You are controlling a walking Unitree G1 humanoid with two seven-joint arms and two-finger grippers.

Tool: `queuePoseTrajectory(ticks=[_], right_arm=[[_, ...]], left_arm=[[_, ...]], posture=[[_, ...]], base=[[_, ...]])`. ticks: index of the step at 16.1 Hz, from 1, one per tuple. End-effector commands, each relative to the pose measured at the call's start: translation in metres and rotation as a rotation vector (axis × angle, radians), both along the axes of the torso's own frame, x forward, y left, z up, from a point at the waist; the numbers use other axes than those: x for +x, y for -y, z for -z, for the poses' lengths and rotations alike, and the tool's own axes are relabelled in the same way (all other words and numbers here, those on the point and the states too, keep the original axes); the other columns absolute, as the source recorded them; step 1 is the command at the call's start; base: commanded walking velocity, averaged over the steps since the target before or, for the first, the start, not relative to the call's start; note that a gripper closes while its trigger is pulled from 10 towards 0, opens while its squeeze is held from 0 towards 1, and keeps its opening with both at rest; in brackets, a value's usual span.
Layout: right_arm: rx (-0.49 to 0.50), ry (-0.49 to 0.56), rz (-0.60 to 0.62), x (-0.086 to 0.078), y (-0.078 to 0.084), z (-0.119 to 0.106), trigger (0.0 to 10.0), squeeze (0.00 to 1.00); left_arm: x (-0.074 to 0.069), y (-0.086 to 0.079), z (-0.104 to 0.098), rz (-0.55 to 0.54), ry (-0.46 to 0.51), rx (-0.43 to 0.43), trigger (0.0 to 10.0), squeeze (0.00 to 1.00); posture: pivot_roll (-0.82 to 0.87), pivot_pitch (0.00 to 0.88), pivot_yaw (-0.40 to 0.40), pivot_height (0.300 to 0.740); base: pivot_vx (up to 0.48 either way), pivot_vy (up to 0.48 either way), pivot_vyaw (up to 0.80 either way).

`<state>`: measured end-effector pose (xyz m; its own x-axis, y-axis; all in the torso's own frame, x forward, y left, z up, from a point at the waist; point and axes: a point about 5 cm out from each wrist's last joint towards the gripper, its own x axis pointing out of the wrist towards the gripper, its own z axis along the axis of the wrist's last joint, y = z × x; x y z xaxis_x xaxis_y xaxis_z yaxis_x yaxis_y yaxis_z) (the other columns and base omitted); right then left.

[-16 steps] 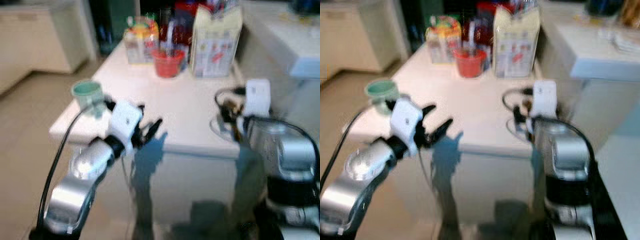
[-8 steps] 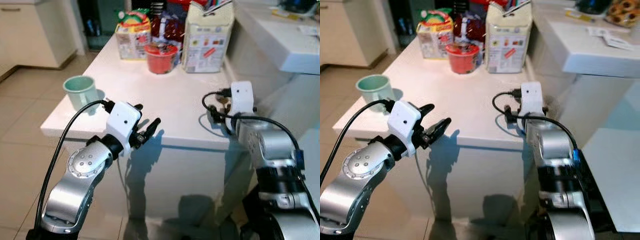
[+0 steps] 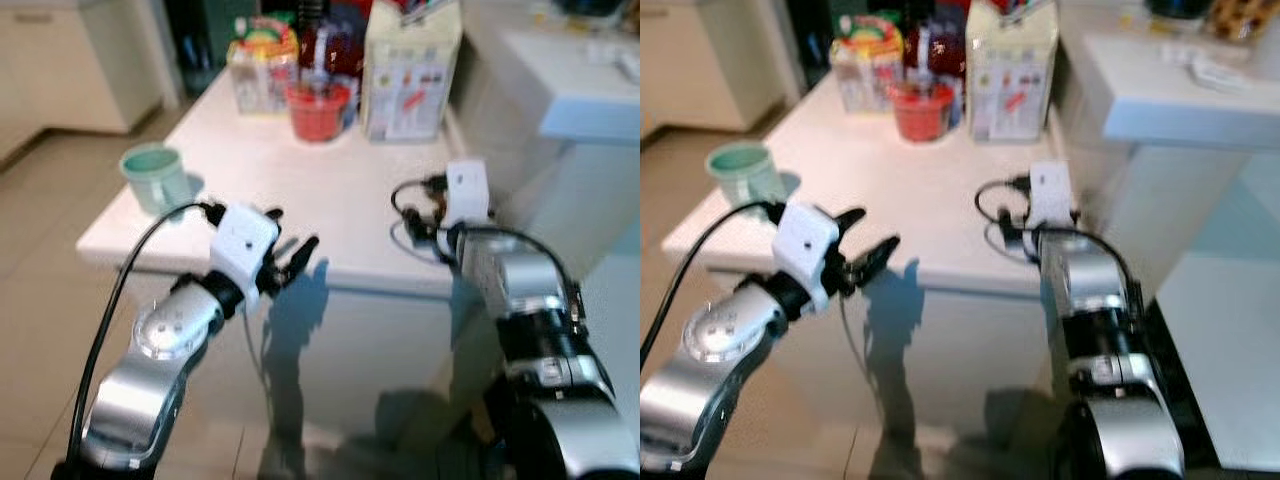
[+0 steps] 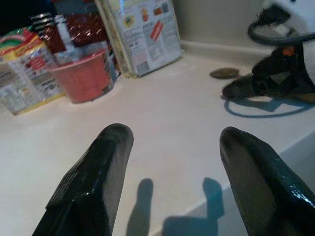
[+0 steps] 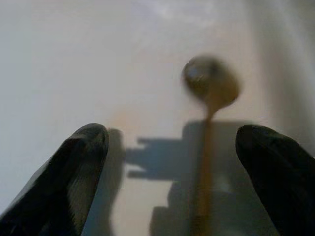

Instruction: Setting the table

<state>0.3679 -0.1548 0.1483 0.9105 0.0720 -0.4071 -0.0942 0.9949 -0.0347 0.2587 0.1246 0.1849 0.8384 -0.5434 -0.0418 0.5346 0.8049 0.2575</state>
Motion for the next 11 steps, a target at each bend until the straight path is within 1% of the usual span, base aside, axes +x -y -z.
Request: queuePoseTrajectory(ticks=[1, 2, 4, 6, 9, 11], right_arm=[[0.009, -0.010, -0.037, 0.002, -0.006, 0.001, 10.0, 0.00], [0.002, -0.028, -0.077, 0.001, -0.012, 0.005, 10.0, 0.00], [-0.003, -0.050, -0.105, -0.001, -0.018, 0.009, 10.0, 0.00], [0.005, -0.046, -0.118, -0.001, -0.021, 0.009, 10.0, 0.00], [0.007, -0.040, -0.132, -0.002, -0.025, 0.008, 10.0, 0.00], [-0.029, -0.062, -0.112, -0.002, -0.021, 0.010, 10.0, 0.00]], left_arm=[[0.001, -0.002, -0.003, -0.012, 0.018, 0.011, 10.0, 0.00], [0.001, -0.002, -0.003, -0.013, 0.019, 0.012, 10.0, 0.00], [0.001, -0.002, -0.003, -0.014, 0.018, 0.012, 10.0, 0.00], [0.001, -0.002, -0.003, -0.017, 0.020, 0.014, 10.0, 0.00], [0.002, -0.002, -0.004, -0.020, 0.022, 0.017, 10.0, 0.00], [0.002, -0.002, -0.004, -0.018, 0.023, 0.018, 10.0, 0.00]], posture=[[0.00, 0.000, -0.024, 0.740], [0.01, 0.000, -0.024, 0.740], [0.01, 0.000, -0.024, 0.740], [0.01, 0.000, -0.024, 0.740], [0.01, 0.000, -0.022, 0.740], [0.00, 0.000, -0.021, 0.740]], base=[[0.000, 0.000, 0.00], [0.000, 0.000, 0.00], [0.000, 0.000, 0.00], [0.000, 0.000, 0.00], [0.000, 0.000, 0.00], [0.000, 0.000, 0.00]])
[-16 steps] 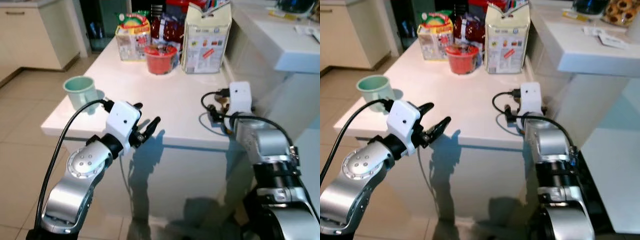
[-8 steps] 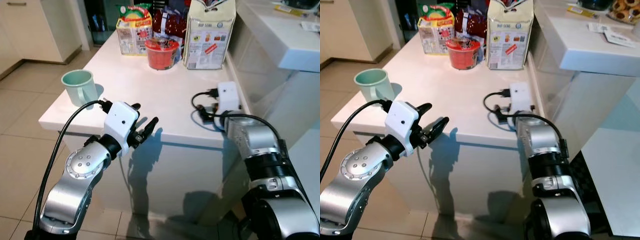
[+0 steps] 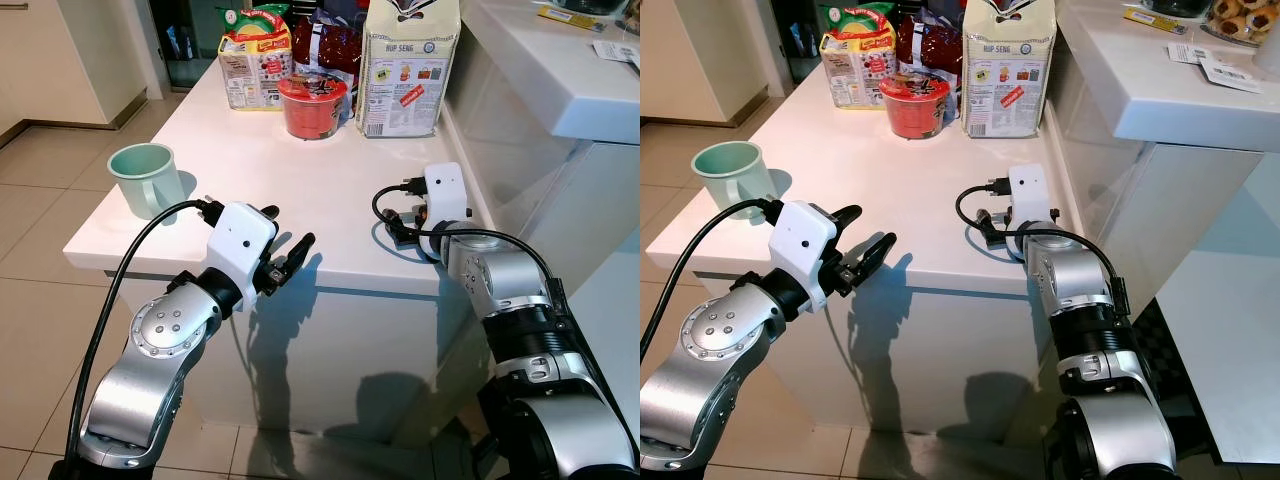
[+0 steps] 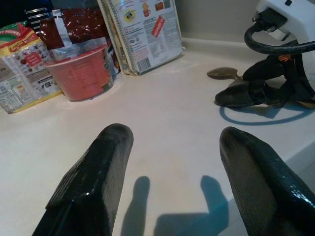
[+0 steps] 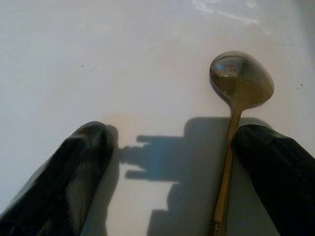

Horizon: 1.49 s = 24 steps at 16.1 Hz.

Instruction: Setting the table

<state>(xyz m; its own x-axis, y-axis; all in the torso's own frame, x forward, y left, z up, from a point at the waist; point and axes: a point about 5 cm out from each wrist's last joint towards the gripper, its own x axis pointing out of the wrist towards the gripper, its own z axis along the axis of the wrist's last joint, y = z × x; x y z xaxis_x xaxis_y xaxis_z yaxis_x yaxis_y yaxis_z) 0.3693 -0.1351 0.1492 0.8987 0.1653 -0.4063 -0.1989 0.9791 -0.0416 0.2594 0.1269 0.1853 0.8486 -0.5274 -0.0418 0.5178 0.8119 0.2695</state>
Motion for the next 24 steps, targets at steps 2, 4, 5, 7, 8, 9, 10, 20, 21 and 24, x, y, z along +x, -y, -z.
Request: queuePoseTrajectory(ticks=[2, 4, 5, 7, 8, 9, 10, 20, 21, 24], right_arm=[[-0.033, -0.123, 0.032, -0.005, 0.006, 0.019, 0.5, 0.00], [-0.031, -0.158, 0.025, -0.007, 0.006, 0.022, 0.0, 0.00], [-0.027, -0.167, 0.019, -0.008, 0.004, 0.022, 0.0, 0.00], [-0.011, -0.176, 0.021, -0.009, 0.003, 0.023, 0.0, 0.00], [0.000, -0.177, 0.028, -0.009, 0.003, 0.021, 0.0, 0.00], [0.005, -0.174, 0.034, -0.009, 0.004, 0.020, 0.0, 0.00], [0.006, -0.169, 0.040, -0.008, 0.005, 0.018, 0.0, 0.00], [0.014, -0.144, 0.048, -0.009, 0.006, 0.011, 0.0, 0.00], [0.015, -0.142, 0.048, -0.009, 0.006, 0.011, 0.0, 0.00], [0.023, -0.131, 0.051, -0.009, 0.006, 0.008, 0.0, 0.00]], left_arm=[[0.000, 0.001, -0.003, 0.004, 0.015, 0.011, 10.0, 0.00], [0.000, 0.001, -0.003, 0.005, 0.015, 0.014, 10.0, 0.00], [0.000, 0.001, -0.003, 0.006, 0.015, 0.016, 10.0, 0.00], [0.000, 0.001, -0.003, 0.009, 0.016, 0.015, 10.0, 0.00], [-0.001, 0.003, -0.003, 0.026, 0.014, 0.012, 10.0, 0.00], [-0.002, 0.004, -0.003, 0.047, 0.008, 0.007, 10.0, 0.00], [-0.009, 0.010, -0.002, 0.131, -0.023, -0.001, 10.0, 0.00], [-0.009, 0.009, 0.002, 0.159, -0.044, 0.056, 10.0, 0.00], [-0.009, 0.009, 0.002, 0.154, -0.041, 0.058, 10.0, 0.00], [-0.007, 0.009, 0.002, 0.146, -0.034, 0.060, 10.0, 0.00]], posture=[[0.00, 0.000, -0.022, 0.740], [0.00, 0.000, -0.022, 0.740], [0.00, 0.000, -0.022, 0.740], [0.00, 0.000, -0.022, 0.740], [0.00, 0.000, -0.021, 0.740], [0.00, 0.000, -0.020, 0.740], [0.00, 0.000, -0.019, 0.740], [0.00, 0.000, -0.012, 0.740], [0.00, 0.000, -0.012, 0.740], [0.00, 0.000, -0.012, 0.740]], base=[[0.000, 0.000, 0.00], [0.000, 0.000, 0.00], [0.000, 0.000, 0.00], [0.000, 0.000, 0.00], [0.000, 0.000, 0.00], [0.000, 0.000, 0.00], [0.000, 0.000, 0.00], [0.000, 0.000, 0.00], [0.000, 0.000, 0.00], [0.000, 0.000, 0.00]])
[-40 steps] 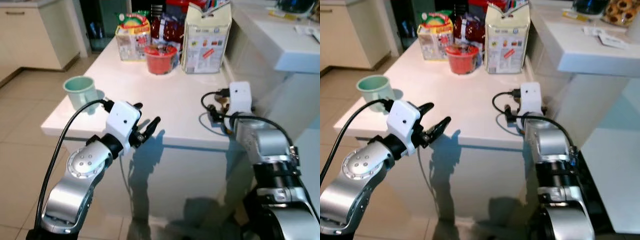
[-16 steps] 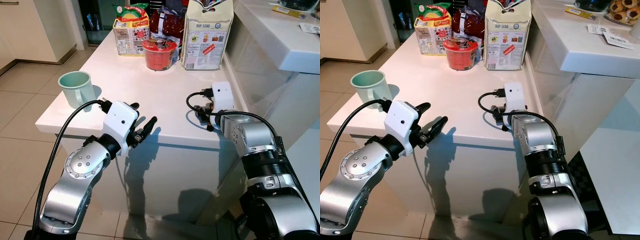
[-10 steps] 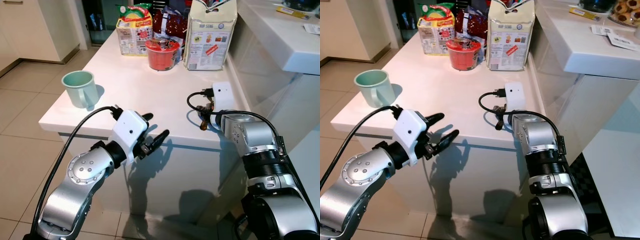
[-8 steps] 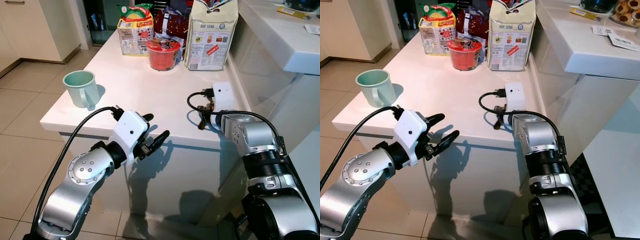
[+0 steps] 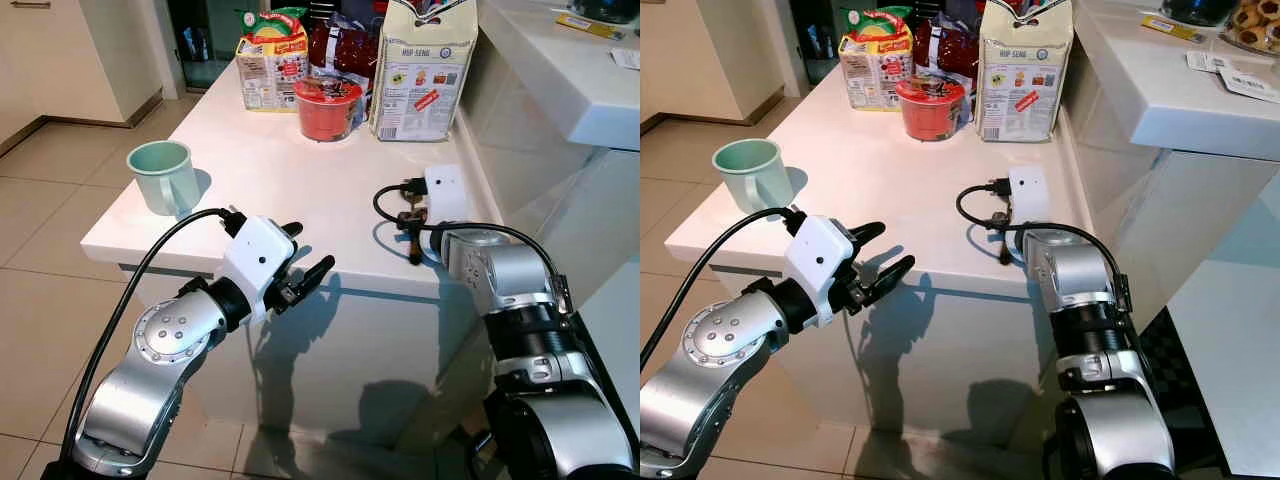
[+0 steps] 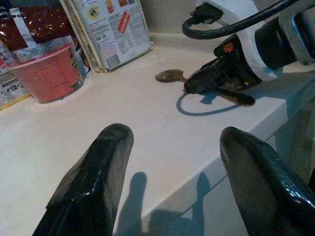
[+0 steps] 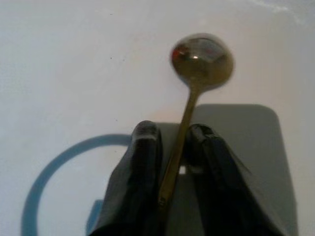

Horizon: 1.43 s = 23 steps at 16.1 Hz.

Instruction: Setting the table

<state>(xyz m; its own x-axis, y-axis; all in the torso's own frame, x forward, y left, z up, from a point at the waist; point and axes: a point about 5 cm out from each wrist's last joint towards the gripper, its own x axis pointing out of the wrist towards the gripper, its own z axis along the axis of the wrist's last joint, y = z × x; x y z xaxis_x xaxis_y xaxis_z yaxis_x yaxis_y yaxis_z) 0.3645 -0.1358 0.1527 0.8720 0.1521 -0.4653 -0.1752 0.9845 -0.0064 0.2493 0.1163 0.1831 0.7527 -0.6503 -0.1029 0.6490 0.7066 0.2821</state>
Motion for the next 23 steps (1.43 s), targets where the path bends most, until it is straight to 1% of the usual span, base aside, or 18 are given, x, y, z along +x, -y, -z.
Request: queuePoseTrajectory(ticks=[1, 4, 7, 8, 9, 10, 12, 14, 15, 17, 18, 19, 20, 21, 22, 23], right_arm=[[0.009, -0.053, 0.026, -0.004, 0.006, 0.010, 0.0, 0.00], [0.064, -0.005, 0.026, -0.002, 0.006, -0.001, 0.0, 0.00], [0.176, 0.077, -0.008, -0.002, 0.003, -0.023, 0.0, 0.00], [0.284, 0.104, -0.031, -0.006, 0.002, -0.037, 0.0, 0.00], [0.312, 0.111, -0.036, -0.008, 0.003, -0.041, 0.0, 0.00], [0.400, 0.132, -0.047, -0.012, 0.007, -0.053, 0.0, 0.00], [0.536, 0.133, -0.102, -0.022, 0.006, -0.066, 0.0, 0.00], [0.703, 0.110, -0.160, -0.032, 0.001, -0.072, 0.0, 0.00], [0.766, 0.100, -0.172, -0.036, 0.000, -0.072, 0.0, 0.00], [0.784, 0.097, -0.187, -0.047, -0.004, -0.065, 0.0, 0.00], [0.760, 0.114, -0.211, -0.055, -0.007, -0.065, 0.0, 0.00], [0.677, 0.156, -0.247, -0.061, -0.013, -0.069, 2.5, 0.00], [0.556, 0.245, -0.292, -0.068, -0.017, -0.075, 8.3, 0.00], [0.510, 0.265, -0.303, -0.071, -0.019, -0.076, 10.0, 0.00], [0.451, 0.311, -0.293, -0.077, -0.021, -0.075, 10.0, 0.00], [0.419, 0.341, -0.265, -0.083, -0.019, -0.073, 10.0, 0.00]], left_arm=[[0.003, -0.002, -0.001, -0.014, 0.011, 0.011, 10.0, 0.00], [0.006, -0.003, -0.003, -0.027, 0.026, 0.009, 10.0, 0.00], [0.009, -0.005, -0.006, -0.057, 0.046, -0.002, 10.0, 0.00], [0.011, -0.007, -0.007, -0.075, 0.055, -0.010, 10.0, 0.00], [0.011, -0.007, -0.007, -0.080, 0.058, -0.013, 10.0, 0.00], [0.012, -0.007, -0.008, -0.093, 0.065, -0.020, 10.0, 0.00], [0.013, -0.008, -0.009, -0.114, 0.070, -0.032, 10.0, 0.00], [0.016, -0.011, -0.009, -0.171, 0.081, -0.043, 10.0, 0.00], [0.016, -0.012, -0.010, -0.196, 0.087, -0.054, 10.0, 0.00], [0.017, -0.016, -0.011, -0.266, 0.083, -0.085, 10.0, 0.00], [0.018, -0.018, -0.011, -0.293, 0.091, -0.091, 10.0, 0.00], [0.018, -0.020, -0.009, -0.310, 0.095, -0.081, 10.0, 0.00], [0.018, -0.020, -0.009, -0.317, 0.093, -0.089, 10.0, 0.00], [0.019, -0.020, -0.010, -0.320, 0.092, -0.094, 10.0, 0.00], [0.019, -0.019, -0.009, -0.324, 0.090, -0.093, 10.0, 0.00], [0.019, -0.017, -0.009, -0.324, 0.088, -0.091, 10.0, 0.00]], posture=[[0.00, 0.000, -0.011, 0.740], [0.00, 0.000, -0.008, 0.740], [0.00, 0.000, -0.008, 0.740], [0.00, 0.000, -0.012, 0.740], [-0.01, 0.000, -0.014, 0.740], [-0.01, 0.000, -0.016, 0.740], [-0.01, 0.000, -0.020, 0.740], [-0.01, 0.000, -0.030, 0.740], [0.00, 0.000, -0.035, 0.740], [0.00, 0.000, -0.045, 0.740], [0.00, 0.000, -0.046, 0.740], [0.00, 0.000, -0.044, 0.740], [-0.01, 0.000, -0.042, 0.740], [-0.01, 0.000, -0.042, 0.740], [0.01, 0.000, -0.048, 0.740], [0.01, 0.000, -0.048, 0.740]], base=[[0.000, 0.000, 0.00], [0.000, 0.000, 0.00], [0.000, 0.000, 0.00], [0.000, 0.000, 0.00], [0.000, 0.000, 0.00], [0.000, 0.000, 0.00], [0.000, 0.000, 0.00], [0.000, 0.000, 0.00], [0.000, 0.000, 0.00], [0.000, 0.000, 0.00], [0.000, 0.000, 0.00], [0.000, 0.000, 0.00], [0.000, 0.000, 0.00], [0.000, 0.000, 0.00], [0.000, 0.000, 0.00], [0.000, 0.000, 0.00]])
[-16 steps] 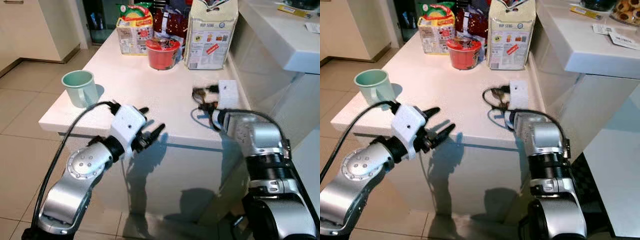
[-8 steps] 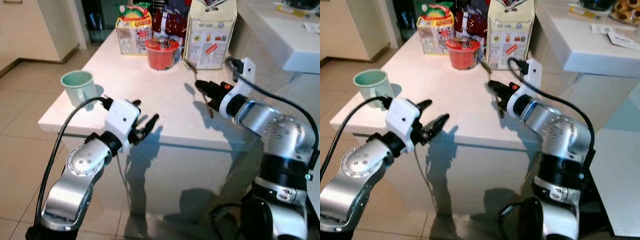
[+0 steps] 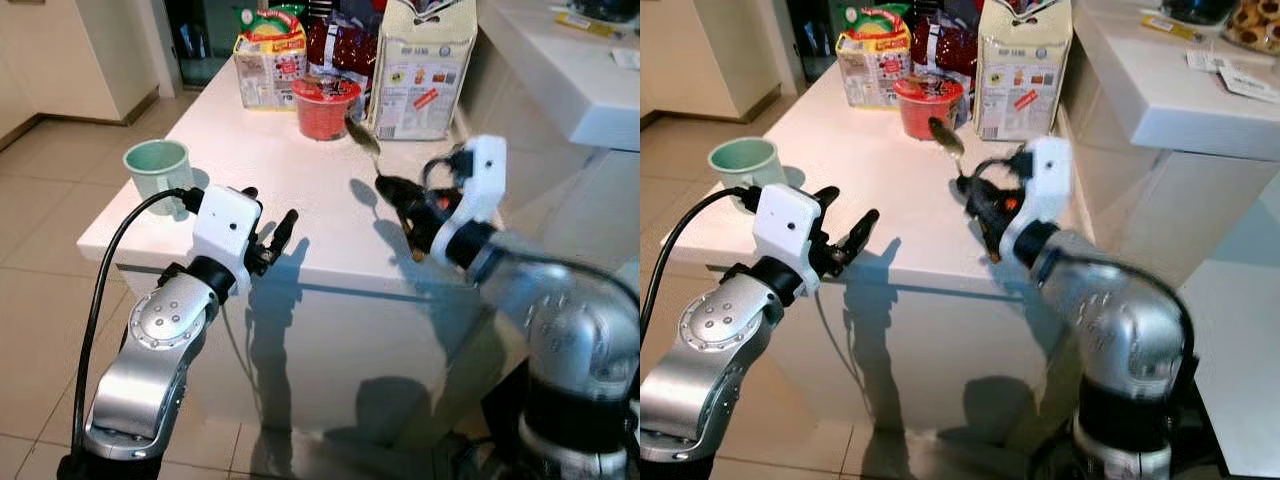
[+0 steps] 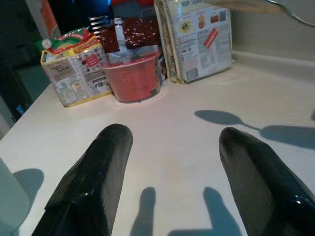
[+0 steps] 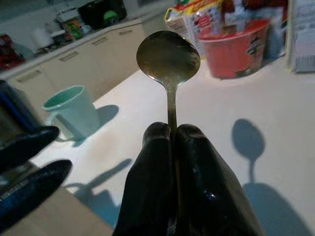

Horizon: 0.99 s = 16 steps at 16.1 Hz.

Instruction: Setting the table

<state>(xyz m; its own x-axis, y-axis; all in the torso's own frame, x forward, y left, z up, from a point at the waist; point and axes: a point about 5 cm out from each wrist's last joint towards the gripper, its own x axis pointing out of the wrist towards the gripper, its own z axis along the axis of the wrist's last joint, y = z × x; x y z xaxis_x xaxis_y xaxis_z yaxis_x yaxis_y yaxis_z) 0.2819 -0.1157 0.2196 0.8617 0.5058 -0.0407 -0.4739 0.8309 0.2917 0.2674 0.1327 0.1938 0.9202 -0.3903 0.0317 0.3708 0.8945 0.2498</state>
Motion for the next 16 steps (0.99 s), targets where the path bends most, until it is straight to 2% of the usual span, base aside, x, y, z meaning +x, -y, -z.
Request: queuePoseTrajectory(ticks=[1, 3, 7, 10, 13, 16], right_arm=[[-0.037, 0.055, 0.051, -0.005, 0.003, -0.002, 10.0, 0.00], [-0.082, 0.068, 0.110, -0.009, 0.008, 0.007, 10.0, 0.00], [-0.155, 0.105, 0.172, -0.015, 0.016, 0.016, 10.0, 0.00], [-0.173, 0.106, 0.201, -0.015, 0.019, 0.020, 10.0, 0.00], [-0.213, 0.113, 0.201, -0.019, 0.017, 0.028, 10.0, 0.00], [-0.210, 0.101, 0.212, -0.020, 0.019, 0.033, 10.0, 0.00]], left_arm=[[0.000, 0.001, 0.002, -0.011, -0.011, 0.007, 10.0, 0.00], [0.000, 0.003, 0.004, -0.012, -0.019, 0.006, 10.0, 0.00], [0.005, 0.006, 0.006, -0.009, -0.020, 0.004, 10.0, 0.00], [0.005, 0.008, 0.008, -0.018, -0.022, 0.003, 10.0, 0.00], [0.009, 0.004, 0.014, -0.074, -0.042, -0.035, 10.0, 0.00], [0.011, 0.002, 0.015, -0.095, -0.044, -0.046, 10.0, 0.00]], posture=[[0.01, 0.000, -0.048, 0.740], [0.00, 0.000, -0.039, 0.740], [-0.01, 0.000, -0.026, 0.740], [0.00, 0.000, -0.024, 0.740], [-0.01, 0.000, -0.021, 0.740], [-0.01, 0.000, -0.022, 0.740]], base=[[0.000, 0.000, 0.00], [-0.240, 0.000, 0.00], [0.000, 0.000, 0.00], [0.000, 0.000, 0.00], [0.000, 0.000, 0.00], [0.000, 0.000, 0.00]])
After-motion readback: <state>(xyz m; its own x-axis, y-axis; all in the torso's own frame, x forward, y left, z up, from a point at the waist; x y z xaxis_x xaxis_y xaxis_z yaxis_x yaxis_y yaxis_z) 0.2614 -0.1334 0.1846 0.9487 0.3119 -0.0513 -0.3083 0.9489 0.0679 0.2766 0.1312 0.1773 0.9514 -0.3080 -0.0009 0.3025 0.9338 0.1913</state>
